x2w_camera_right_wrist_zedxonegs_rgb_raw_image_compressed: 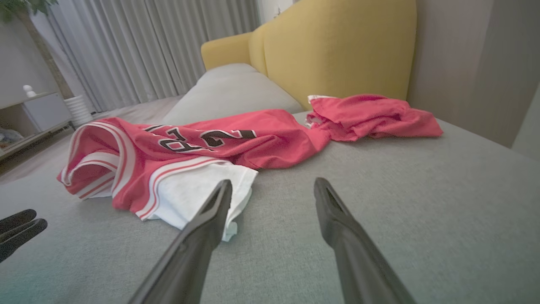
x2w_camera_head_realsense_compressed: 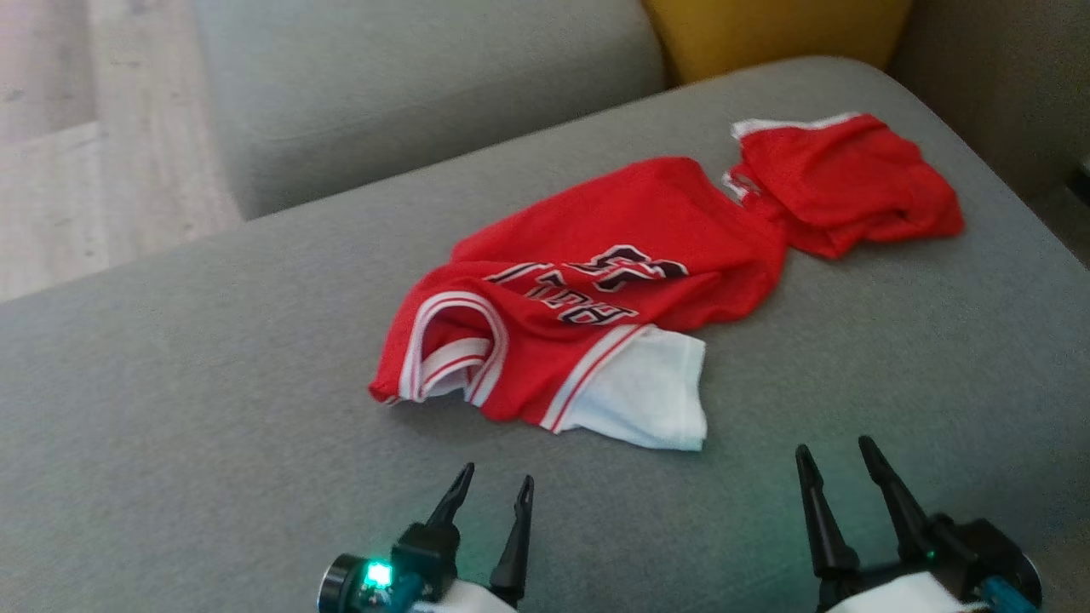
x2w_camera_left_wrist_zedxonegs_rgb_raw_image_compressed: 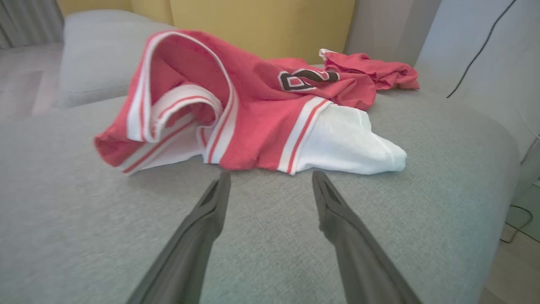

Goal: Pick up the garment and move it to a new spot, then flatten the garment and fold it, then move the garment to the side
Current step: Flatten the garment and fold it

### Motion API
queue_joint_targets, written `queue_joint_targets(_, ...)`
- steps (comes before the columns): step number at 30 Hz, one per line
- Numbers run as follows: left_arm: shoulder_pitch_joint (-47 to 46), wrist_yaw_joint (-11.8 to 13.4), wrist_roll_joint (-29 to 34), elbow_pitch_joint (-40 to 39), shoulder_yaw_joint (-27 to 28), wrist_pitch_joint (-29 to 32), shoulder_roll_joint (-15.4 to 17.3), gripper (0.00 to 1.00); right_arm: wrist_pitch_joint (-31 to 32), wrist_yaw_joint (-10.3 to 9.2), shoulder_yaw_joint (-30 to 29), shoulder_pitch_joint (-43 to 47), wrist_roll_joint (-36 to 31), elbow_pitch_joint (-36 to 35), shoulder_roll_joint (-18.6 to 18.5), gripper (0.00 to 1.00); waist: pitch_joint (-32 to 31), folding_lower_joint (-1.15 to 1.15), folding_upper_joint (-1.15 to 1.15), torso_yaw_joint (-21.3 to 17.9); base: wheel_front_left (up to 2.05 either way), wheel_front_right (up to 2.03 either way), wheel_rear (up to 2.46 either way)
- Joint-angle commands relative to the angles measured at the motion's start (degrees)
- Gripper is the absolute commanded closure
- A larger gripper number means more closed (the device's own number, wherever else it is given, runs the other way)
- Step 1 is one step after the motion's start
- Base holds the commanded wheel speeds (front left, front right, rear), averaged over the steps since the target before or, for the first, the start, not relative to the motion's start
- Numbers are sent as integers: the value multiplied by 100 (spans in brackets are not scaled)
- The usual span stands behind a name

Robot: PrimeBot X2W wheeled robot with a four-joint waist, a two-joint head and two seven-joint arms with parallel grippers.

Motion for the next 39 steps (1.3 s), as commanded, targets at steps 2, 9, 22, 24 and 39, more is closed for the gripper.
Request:
queue_joint_targets(2,-434,-51,-407,111,26,-48,-2,0,-62,39,172,-369,-6,-194,-116,0,259,-1,0,-316,0,0,0)
queue_joint_targets(9,-1164,134,-1164,929,-278,-48,-2,0,-62,39,313,-586,18,-199,-103,0,518,-1,0,-568,0,0,0)
queue_joint_targets(22,-1972,-645,-3329,1880,-643,-1,-2,0,-62,39,444,-865,139,-297,-68,0,756,-1,0,-751,0,0,0)
queue_joint_targets(24,-2079,-727,-3498,1950,-763,-16,-2,0,-62,39,473,-884,133,-306,-85,0,779,-1,0,-737,0,0,0)
queue_joint_targets(39,-2799,-1382,-2999,790,-836,-47,-2,100,-62,39,564,-898,136,-271,-164,0,400,-1,0,-744,0,0,0)
